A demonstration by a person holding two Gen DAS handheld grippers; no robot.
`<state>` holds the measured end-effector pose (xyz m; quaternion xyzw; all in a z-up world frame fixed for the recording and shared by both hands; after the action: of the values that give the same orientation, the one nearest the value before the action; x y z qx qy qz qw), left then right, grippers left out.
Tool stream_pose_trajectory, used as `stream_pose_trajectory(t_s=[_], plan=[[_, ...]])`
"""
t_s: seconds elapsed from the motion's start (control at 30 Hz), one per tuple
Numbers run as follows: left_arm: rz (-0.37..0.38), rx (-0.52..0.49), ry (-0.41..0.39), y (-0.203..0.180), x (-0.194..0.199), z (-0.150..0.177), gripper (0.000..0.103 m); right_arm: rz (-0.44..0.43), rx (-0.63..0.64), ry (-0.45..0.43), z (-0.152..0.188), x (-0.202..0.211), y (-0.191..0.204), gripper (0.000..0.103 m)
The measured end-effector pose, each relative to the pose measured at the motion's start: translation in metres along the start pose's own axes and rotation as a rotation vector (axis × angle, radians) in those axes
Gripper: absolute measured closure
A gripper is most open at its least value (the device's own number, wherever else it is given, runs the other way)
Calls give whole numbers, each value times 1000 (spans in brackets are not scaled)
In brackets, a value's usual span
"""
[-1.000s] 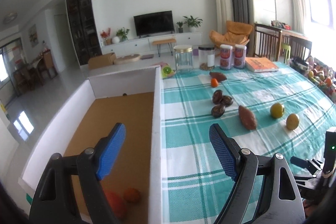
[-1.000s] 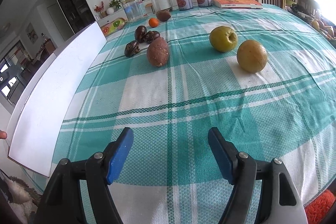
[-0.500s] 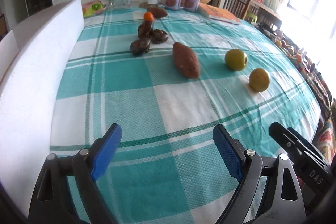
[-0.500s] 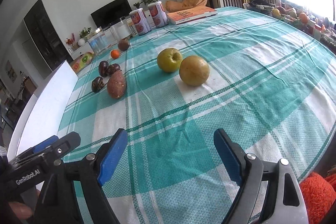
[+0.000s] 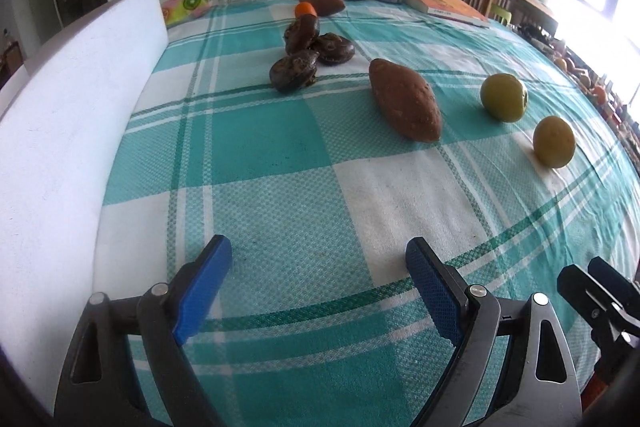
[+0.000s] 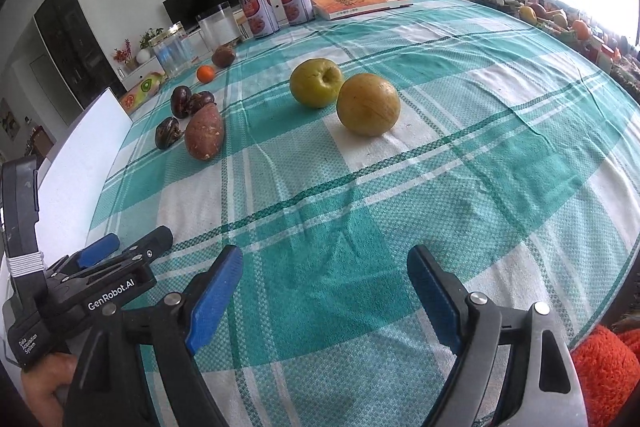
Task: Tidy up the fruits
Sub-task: 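Withdraw both open tools from the box back over the tablecloth, then grasp a dark brown round fruit with the left tool while the right tool grasps the brown pear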
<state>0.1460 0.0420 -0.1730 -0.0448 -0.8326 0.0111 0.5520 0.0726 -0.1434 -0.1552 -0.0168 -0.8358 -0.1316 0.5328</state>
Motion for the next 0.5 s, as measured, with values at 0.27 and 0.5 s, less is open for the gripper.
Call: stream_pose_trajectory(t_s=[0.27,0.5], plan=[[154,293,-93,37,3,-86,13,4,18,15,-1,-4,5,15],[48,192,-61,25,-35,-123,15,-6,20,16,-1,-5,5,13]])
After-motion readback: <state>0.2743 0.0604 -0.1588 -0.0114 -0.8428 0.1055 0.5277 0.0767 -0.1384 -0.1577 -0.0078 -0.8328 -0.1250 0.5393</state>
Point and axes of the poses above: each gripper's, at about its wrist camera, not at the fingertips, and x roughly against the way its jaws point, y to its left, z to its underside, the point moved 4 cm from there along -x, roughly the way its jaws point, and after that the axes turned 13 degrees about y, right-handed, at the moved point
